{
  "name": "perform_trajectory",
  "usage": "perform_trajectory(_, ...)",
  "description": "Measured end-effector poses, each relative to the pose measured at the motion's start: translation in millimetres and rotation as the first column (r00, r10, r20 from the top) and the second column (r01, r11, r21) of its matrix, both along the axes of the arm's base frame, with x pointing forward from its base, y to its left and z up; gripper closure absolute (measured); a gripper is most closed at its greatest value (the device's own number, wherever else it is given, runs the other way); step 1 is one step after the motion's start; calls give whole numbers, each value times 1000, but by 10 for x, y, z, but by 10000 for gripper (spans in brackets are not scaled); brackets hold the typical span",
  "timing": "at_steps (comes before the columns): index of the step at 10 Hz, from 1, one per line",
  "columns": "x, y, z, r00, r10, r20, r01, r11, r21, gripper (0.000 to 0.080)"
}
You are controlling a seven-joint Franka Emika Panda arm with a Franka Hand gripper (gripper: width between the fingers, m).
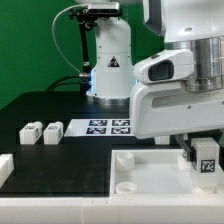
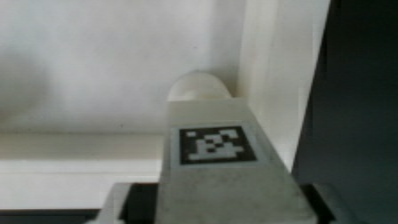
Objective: Assemble one leg
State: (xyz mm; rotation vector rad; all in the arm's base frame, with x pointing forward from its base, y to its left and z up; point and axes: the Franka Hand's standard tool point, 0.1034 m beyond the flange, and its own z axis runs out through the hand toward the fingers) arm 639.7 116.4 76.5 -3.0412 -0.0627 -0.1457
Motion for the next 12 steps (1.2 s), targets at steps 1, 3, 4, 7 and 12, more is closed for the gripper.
perform_trajectory(1,15,-14,15,998,-58,-11,58,998,11,508)
perform_trajectory(3,18,-47,1,965,-257,-47,259,964,60,508)
perform_trajectory(4,19,-53,-4,943,-326,-64,330,942,68,508)
perform_trajectory(7,21,-60,-11,938,-341,-59,345,936,74,508)
perform_trajectory(12,-27,-11,-29,519,-845,-130,854,516,60,506)
